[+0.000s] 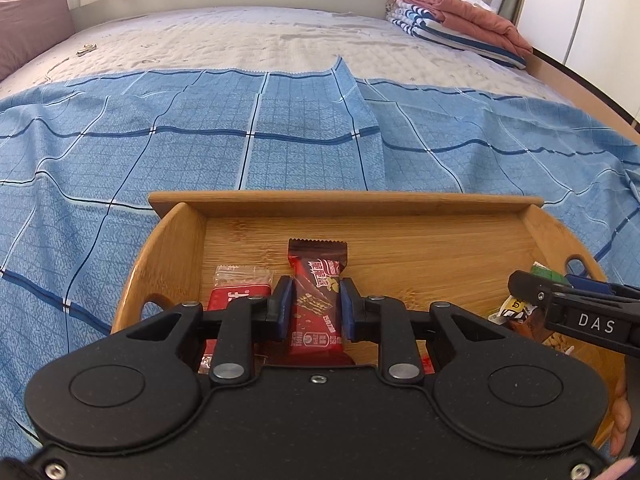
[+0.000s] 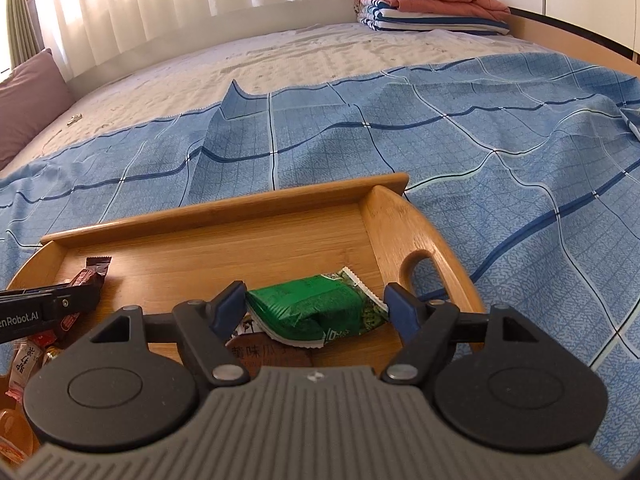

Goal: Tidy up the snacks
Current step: 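Carry the chocolate bar and green packet over the wooden tray, then open both tools to drop the chocolate bar and green packet onto the tray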

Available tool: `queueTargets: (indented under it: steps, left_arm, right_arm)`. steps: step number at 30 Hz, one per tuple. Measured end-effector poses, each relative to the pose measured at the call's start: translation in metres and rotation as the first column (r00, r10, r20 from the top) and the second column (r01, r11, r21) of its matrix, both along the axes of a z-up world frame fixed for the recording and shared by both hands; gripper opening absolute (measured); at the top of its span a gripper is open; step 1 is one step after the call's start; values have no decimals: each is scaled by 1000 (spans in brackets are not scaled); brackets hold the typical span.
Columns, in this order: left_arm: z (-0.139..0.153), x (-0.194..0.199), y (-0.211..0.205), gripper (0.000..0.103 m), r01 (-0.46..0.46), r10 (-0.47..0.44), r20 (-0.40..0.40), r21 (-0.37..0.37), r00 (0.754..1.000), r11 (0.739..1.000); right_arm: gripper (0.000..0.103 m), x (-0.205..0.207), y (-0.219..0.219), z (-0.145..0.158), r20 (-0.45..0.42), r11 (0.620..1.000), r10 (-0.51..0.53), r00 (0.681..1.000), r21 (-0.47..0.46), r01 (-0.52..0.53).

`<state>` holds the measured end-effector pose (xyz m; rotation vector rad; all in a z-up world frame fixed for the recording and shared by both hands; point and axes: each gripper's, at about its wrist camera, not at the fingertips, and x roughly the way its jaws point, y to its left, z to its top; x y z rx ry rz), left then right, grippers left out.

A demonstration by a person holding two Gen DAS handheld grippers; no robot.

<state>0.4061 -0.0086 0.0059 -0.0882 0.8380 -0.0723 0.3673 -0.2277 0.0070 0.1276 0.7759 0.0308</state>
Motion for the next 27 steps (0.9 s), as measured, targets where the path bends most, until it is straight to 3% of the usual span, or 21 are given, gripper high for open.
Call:
queueTargets:
  steps: [1, 3, 8, 12, 19, 27]
  left_arm:
    - [1, -1, 0, 28, -3, 3, 0, -1, 1000, 1000]
    - [3, -2, 2, 48, 8, -8, 3, -21, 1000, 1000]
    - [15, -14, 7, 61, 25, -24, 33, -46, 999, 999]
    - [29, -32, 6, 83, 47, -45, 75, -18, 996, 999]
    - [51, -77, 5, 89, 102, -105, 138, 23, 985, 994]
    - [67, -149, 13, 93, 160, -157, 194, 0, 968, 987]
  right_arm:
    - [86, -1, 0, 0, 2, 1000, 2, 1000, 3, -2]
    - [88, -4, -1, 3, 8, 1000, 3, 1000, 10, -3]
    - [91, -15, -4, 18, 35, 1000, 26, 999, 5, -26]
    - [93, -30, -6, 33, 65, 999, 49, 997, -3, -49]
    - [95, -70, -1, 51, 102, 993, 116, 988, -28, -114]
    - [97, -133, 8, 62, 143, 974, 227, 963, -51, -222]
